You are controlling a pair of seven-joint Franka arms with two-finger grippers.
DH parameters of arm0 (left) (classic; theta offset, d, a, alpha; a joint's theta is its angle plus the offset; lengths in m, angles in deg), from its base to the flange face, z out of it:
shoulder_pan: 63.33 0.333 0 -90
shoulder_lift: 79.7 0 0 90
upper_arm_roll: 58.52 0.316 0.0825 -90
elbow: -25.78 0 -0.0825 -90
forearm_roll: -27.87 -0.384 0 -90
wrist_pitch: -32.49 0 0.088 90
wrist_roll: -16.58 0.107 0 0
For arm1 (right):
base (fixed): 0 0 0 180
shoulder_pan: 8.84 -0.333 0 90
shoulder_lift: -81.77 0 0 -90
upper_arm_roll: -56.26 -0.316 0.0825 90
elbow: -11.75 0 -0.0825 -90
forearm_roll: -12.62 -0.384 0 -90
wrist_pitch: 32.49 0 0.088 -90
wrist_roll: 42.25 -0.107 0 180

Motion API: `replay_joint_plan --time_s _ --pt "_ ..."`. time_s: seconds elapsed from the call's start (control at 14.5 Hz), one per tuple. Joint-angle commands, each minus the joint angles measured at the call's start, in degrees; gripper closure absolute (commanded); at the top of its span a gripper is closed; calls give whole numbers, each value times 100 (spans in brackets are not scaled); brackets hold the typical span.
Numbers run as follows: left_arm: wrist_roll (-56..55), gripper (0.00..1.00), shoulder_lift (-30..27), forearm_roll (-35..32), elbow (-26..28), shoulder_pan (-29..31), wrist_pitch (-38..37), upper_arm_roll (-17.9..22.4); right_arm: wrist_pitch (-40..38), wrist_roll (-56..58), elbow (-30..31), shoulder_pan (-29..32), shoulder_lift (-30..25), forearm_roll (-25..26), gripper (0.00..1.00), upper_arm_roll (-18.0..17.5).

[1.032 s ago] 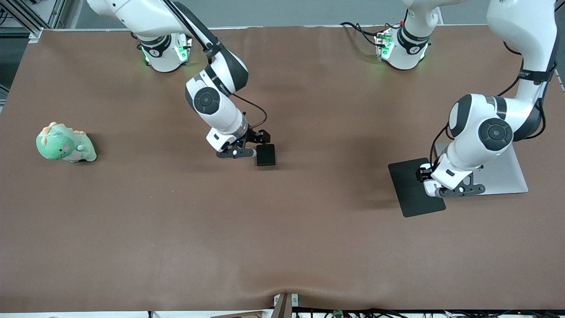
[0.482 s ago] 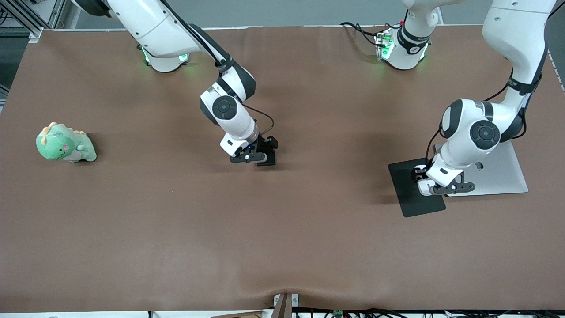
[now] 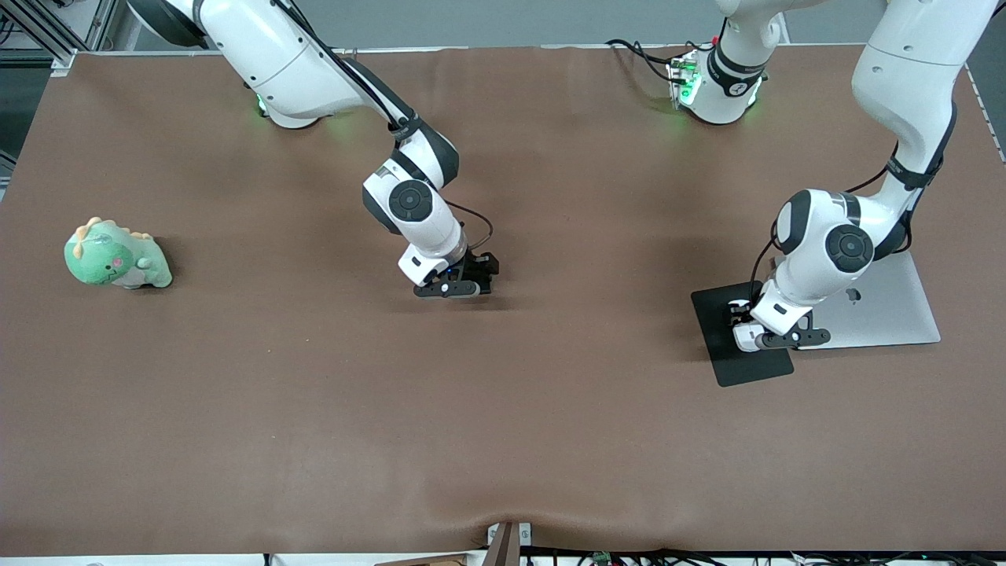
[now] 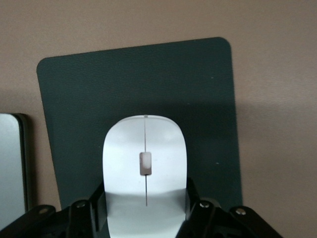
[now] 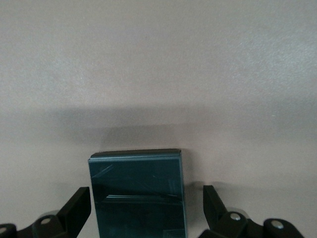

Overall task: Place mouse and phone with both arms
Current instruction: 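Open the left gripper to release the mouse on the pad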

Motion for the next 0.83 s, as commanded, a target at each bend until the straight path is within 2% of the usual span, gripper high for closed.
replay_joint_plan --time_s 0.0,0.28,0.34,0.41,0.48,0.55,0.62,0.76 --pt "143 100 25 28 36 135 140 -46 -35 -199 -124 -91 134 182 0 6" --pt "161 100 77 28 36 135 193 -46 -52 -199 -115 -144 169 252 2 14" --pt "161 100 112 28 27 135 219 -46 -70 -190 -124 -136 161 365 17 14" --pt "161 82 165 37 -17 135 220 -46 -79 -182 -133 -109 143 401 54 6" --pt "161 45 174 37 -52 144 220 -46 -96 -181 -133 -100 134 402 69 6" --pt "161 0 166 37 -70 127 220 -46 -148 -173 -150 -92 117 410 84 6" --pt "161 0 131 37 -105 109 211 -55 -262 -173 -211 -83 108 402 97 -3" --pt "117 0 -131 37 -210 65 150 -55 -831 -181 -430 -39 91 393 100 -12"
